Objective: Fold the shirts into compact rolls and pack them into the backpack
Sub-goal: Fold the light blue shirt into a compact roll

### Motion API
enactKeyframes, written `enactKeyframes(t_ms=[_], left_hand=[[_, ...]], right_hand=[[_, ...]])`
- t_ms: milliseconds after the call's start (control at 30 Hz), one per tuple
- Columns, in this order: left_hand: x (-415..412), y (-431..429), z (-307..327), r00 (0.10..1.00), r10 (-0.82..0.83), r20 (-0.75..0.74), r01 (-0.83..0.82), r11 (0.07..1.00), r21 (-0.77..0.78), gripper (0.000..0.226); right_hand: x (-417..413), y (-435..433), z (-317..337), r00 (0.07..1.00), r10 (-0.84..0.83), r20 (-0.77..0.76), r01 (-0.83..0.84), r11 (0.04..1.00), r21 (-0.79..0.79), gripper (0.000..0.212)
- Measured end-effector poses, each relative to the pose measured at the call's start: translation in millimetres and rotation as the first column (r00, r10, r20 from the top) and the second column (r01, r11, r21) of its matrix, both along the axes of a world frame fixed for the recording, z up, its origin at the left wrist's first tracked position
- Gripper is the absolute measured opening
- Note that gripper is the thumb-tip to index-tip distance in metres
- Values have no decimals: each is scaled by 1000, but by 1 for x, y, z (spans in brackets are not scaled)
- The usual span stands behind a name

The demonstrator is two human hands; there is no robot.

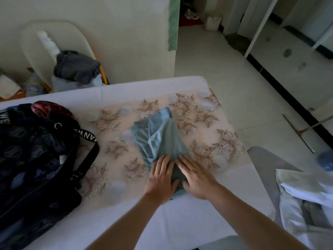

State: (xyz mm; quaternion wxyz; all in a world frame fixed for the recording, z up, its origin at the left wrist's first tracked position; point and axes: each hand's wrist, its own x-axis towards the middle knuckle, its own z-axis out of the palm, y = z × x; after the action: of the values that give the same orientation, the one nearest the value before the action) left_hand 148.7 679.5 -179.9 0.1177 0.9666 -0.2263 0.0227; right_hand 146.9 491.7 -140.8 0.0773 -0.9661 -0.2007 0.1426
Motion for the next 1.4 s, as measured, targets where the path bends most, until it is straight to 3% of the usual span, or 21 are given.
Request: enactKeyframes(t_ms=[67, 167, 233, 300, 400, 467, 567, 667, 767, 833, 867, 933, 967, 1000, 1067, 1133, 1200, 1233, 1400], left_hand=[[-19, 10, -7, 997, -58, -44, 60, 998, 37, 84], [-35, 25, -4, 987, -147, -68, 155, 980, 128, 104], [-39, 32, -1, 984, -165, -73, 174, 973, 151, 100], [-39, 34, 3, 987, -144, -68, 153, 977, 146, 86], [-34, 36, 11, 984, -168, -65, 176, 976, 128, 52], [-32, 39, 22, 974, -154, -165, 157, 988, 6, 48], [-25, 49, 55, 888, -30, -460, -29, 992, -122, 31], [-7, 58, 78, 774, 61, -630, -157, 983, -98, 22], [14, 70, 89, 703, 113, -702, -336, 923, -188, 18], [21, 76, 95, 765, 189, -616, -449, 842, -299, 13], [21, 76, 95, 860, 252, -444, -434, 819, -375, 13], [14, 69, 91, 964, 259, 54, -203, 857, -473, 16], [8, 64, 88, 963, 168, 212, -57, 891, -450, 15], [3, 58, 81, 959, 50, 277, 58, 927, -370, 16], [0, 53, 58, 988, -74, 136, 91, 988, -127, 35], [5, 58, 41, 990, 40, -137, -42, 999, -8, 56], [14, 62, 31, 929, 112, -352, -180, 969, -167, 53], [18, 63, 30, 915, 113, -387, -232, 933, -274, 49], [34, 74, 31, 915, 250, -316, -376, 812, -447, 17]], right_hand=[[-4, 1, -7, 995, -8, -96, 1, 997, -72, 84], [-9, 3, -5, 997, 1, -75, -10, 993, -120, 88], [-16, 3, -1, 993, 91, -69, -101, 983, -156, 101], [-23, 3, 1, 983, 166, -78, -179, 962, -208, 100], [-27, 6, 6, 990, 127, -66, -135, 981, -143, 83], [-27, 13, 9, 994, 108, -8, -108, 990, -88, 78], [-24, 27, 25, 1000, 26, 9, -25, 999, -20, 41], [-14, 38, 57, 995, -45, -87, 48, 999, 26, 4], [-2, 41, 74, 992, -106, -76, 116, 983, 146, 6], [10, 42, 73, 982, -183, -51, 190, 950, 249, 14], [18, 42, 71, 972, -227, -57, 233, 925, 299, 24], [31, 41, 64, 943, -303, -135, 331, 880, 341, 38], [36, 41, 59, 923, -339, -181, 382, 862, 333, 41], [41, 39, 53, 904, -373, -209, 425, 842, 333, 42], [51, 37, 41, 872, -432, -228, 488, 788, 374, 38], [57, 36, 34, 842, -480, -248, 539, 727, 424, 30], [59, 33, 31, 838, -471, -275, 546, 711, 444, 24], [58, 31, 30, 844, -450, -292, 536, 715, 450, 23], [61, 22, 19, 796, -539, -275, 597, 628, 499, 8]])
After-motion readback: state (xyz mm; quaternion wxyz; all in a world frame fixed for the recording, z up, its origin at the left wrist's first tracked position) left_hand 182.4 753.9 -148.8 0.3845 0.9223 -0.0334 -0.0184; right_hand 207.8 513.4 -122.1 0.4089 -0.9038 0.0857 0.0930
